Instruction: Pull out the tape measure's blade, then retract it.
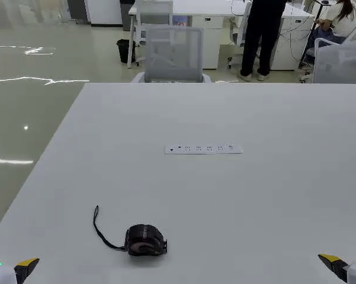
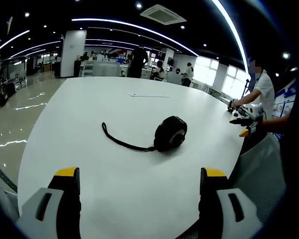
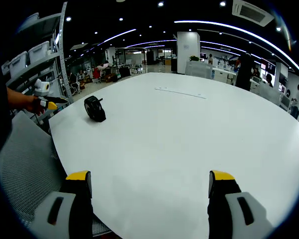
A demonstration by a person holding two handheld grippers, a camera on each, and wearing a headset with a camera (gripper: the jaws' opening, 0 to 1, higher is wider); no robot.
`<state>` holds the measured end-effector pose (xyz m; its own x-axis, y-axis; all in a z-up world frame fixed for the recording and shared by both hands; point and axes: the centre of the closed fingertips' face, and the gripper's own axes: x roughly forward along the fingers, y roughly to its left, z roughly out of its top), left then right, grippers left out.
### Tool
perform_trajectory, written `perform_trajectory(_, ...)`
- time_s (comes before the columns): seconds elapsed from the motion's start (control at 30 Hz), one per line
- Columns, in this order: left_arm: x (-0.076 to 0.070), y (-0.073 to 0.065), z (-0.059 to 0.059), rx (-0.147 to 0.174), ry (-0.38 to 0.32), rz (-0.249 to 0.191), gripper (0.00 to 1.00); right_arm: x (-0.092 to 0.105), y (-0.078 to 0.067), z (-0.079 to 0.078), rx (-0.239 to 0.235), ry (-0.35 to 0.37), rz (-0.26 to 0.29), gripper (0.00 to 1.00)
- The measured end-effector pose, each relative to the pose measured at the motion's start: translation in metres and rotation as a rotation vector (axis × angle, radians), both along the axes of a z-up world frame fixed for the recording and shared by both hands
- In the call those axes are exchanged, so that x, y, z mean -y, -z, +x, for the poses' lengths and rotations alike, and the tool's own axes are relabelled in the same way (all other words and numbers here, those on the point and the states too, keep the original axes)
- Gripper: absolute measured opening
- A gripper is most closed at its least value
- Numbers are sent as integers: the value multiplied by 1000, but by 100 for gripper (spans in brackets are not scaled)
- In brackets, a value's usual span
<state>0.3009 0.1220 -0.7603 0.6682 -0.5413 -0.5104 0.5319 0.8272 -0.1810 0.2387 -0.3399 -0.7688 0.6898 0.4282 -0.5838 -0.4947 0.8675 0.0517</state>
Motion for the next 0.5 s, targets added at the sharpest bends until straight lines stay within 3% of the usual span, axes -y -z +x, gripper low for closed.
perform_trajectory(0.17, 3, 2, -1, -16, 12, -6, 99, 5, 3, -3, -12, 20, 9, 100)
perform_trajectory(0.5, 2, 2, -4, -18, 1, -5, 99, 7, 2, -5, -10, 34, 6, 100)
